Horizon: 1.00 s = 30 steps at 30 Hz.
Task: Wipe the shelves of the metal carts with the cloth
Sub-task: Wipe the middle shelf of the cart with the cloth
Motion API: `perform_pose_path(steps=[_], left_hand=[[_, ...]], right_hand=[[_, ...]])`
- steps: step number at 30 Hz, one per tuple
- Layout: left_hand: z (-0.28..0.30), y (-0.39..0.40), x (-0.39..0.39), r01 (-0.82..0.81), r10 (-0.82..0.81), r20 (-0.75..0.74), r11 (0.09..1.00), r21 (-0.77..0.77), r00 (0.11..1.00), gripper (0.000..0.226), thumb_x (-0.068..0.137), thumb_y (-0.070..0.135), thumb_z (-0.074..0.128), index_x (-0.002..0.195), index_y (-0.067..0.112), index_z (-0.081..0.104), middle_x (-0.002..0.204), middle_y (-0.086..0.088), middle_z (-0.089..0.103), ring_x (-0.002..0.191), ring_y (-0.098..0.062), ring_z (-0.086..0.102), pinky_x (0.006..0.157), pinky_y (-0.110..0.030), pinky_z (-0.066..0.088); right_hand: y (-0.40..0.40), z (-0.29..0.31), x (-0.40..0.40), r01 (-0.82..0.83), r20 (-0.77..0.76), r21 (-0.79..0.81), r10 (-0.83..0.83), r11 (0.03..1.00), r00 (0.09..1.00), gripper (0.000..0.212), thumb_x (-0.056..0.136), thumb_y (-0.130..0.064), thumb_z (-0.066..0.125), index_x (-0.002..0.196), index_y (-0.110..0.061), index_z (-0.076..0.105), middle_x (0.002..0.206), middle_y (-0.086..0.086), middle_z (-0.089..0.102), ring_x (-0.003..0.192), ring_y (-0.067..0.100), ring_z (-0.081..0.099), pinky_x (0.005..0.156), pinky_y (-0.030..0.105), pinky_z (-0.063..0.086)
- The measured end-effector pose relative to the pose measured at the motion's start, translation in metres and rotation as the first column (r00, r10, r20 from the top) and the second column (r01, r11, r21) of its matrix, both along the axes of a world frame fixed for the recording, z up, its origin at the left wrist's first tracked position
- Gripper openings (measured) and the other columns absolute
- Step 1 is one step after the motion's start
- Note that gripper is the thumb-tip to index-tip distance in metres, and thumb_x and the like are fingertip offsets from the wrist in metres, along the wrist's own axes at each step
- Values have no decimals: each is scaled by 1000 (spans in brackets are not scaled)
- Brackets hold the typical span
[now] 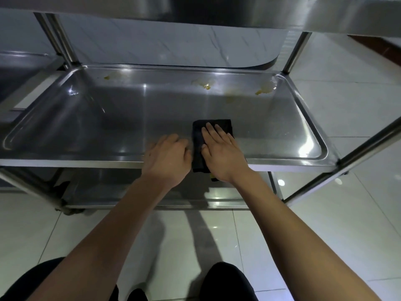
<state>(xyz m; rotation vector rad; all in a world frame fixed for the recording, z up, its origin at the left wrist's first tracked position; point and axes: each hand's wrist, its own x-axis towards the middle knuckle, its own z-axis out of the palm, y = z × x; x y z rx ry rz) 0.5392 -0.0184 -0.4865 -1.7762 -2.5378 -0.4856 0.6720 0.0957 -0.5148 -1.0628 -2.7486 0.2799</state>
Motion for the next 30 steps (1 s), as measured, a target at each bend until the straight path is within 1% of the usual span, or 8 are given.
perform_pose_path(steps=[2,5,9,12,17,22,25,30], left_hand=[[-1,10,10,39,-39,4,999,-8,999,20,98,30,45,95,23,64,99,4,56,98,-19,52,79,-35,36],[-4,25,24,74,-73,41,997,-26,996,23,97,31,48,94,21,69,103,3,59,100,-21,54,83,-39,46],[-7,38,33,-21,27,63,996,-83,998,30,94,33,51,73,17,67,92,3,59,80,-20,55,72,-35,50],[-8,40,37,-56,59,44,996,-63,997,26,93,33,53,74,19,65,92,3,54,83,-21,54,74,-38,52],[-14,42,37,-51,51,4,999,0,999,23,93,35,55,75,25,66,92,5,52,85,-18,48,67,-34,41],[-18,34,27,-15,13,82,1000,28,997,21,96,41,55,82,28,64,115,2,56,115,-26,49,91,-47,45],[-16,31,23,11,-13,98,1000,28,995,20,97,43,54,88,31,67,119,2,58,114,-25,53,98,-49,42],[-12,29,6,68,-69,89,997,25,994,19,96,44,55,109,35,66,119,8,60,108,-19,59,87,-37,43]], right_hand=[[10,1,16,26,8,1,-26,1000,1000,56,106,-32,24,159,-17,15,167,-1,9,154,17,5,124,39,7],[28,4,45,82,25,0,-82,997,996,56,106,-32,25,159,-18,15,167,-1,10,154,17,5,125,39,8],[56,6,90,167,59,3,-167,986,984,57,106,-31,28,159,-16,16,167,1,11,154,20,7,124,41,11],[81,9,130,290,83,2,-289,957,954,57,106,-29,28,159,-13,16,167,5,11,154,24,7,123,43,12],[109,16,185,476,144,29,-474,879,868,58,105,-28,27,159,-10,14,167,12,9,153,34,5,123,49,11],[110,10,183,477,135,52,-480,877,867,59,103,-32,26,159,-17,16,167,9,10,153,34,6,121,51,11],[111,6,177,468,135,42,-470,882,873,59,103,-35,24,159,-20,16,167,4,8,153,32,5,121,53,9],[98,0,130,365,123,32,-367,930,922,60,102,-39,23,159,-24,16,168,0,8,154,28,4,121,56,5]])
